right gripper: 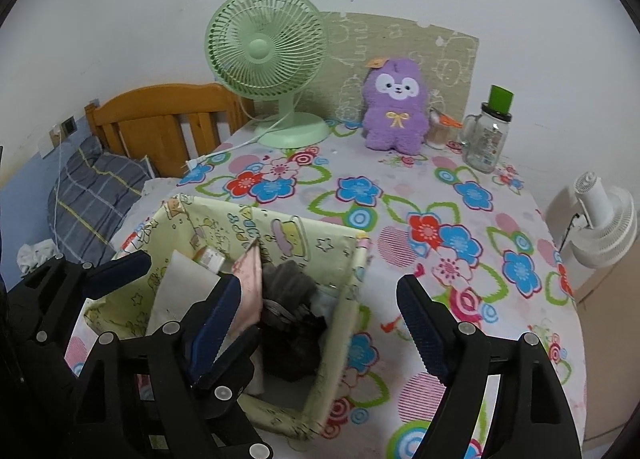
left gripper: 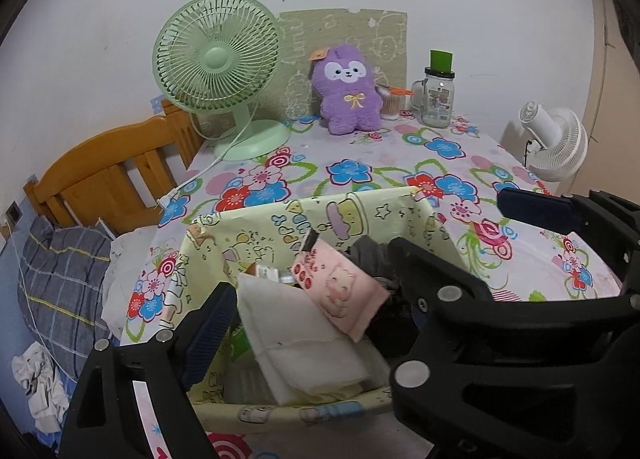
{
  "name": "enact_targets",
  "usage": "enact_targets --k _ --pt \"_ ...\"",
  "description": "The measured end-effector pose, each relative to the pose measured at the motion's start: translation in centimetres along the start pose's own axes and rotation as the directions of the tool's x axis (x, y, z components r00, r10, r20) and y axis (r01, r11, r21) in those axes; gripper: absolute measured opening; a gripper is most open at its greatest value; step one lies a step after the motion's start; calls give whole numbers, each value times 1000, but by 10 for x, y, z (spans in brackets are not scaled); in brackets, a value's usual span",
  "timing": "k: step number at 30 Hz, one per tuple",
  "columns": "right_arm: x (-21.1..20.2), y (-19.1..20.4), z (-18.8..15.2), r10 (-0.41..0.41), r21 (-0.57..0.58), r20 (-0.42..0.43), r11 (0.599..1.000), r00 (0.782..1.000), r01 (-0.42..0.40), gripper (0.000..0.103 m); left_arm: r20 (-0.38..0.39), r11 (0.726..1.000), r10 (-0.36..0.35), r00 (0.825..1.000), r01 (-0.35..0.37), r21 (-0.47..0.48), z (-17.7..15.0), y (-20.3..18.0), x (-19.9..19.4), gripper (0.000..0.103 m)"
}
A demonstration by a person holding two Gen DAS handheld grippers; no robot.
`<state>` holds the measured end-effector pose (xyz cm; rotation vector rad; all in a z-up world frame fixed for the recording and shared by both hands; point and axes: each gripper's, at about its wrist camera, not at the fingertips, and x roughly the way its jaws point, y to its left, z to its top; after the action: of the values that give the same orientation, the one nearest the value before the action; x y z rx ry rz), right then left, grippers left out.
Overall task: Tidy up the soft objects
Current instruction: 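Withdraw both open grippers up and away from the fabric box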
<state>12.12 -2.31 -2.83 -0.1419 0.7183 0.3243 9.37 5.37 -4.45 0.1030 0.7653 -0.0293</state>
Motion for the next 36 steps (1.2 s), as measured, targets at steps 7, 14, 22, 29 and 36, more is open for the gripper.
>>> enact_targets --k 7,14,22,29,36 --pt "-15 -19 -10 -43 31 31 999 999 42 90 10 1000 -5 1000 5 11 -1 -13 -5 94" --pt "-24 -40 -20 -61 65 32 996 998 59 91 21 1000 -17 1000 17 23 -2 -28 -9 97" --pt "-36 -59 -29 -73 105 41 992 997 68 91 40 999 -31 999 30 20 -1 -42 -16 102" --pt "-53 -76 -35 -82 132 65 989 994 73 92 55 999 -45 997 44 17 2 -56 -26 103" --pt "-73 -92 -42 -97 159 94 984 991 81 93 78 999 -34 996 34 10 3 -66 -39 103"
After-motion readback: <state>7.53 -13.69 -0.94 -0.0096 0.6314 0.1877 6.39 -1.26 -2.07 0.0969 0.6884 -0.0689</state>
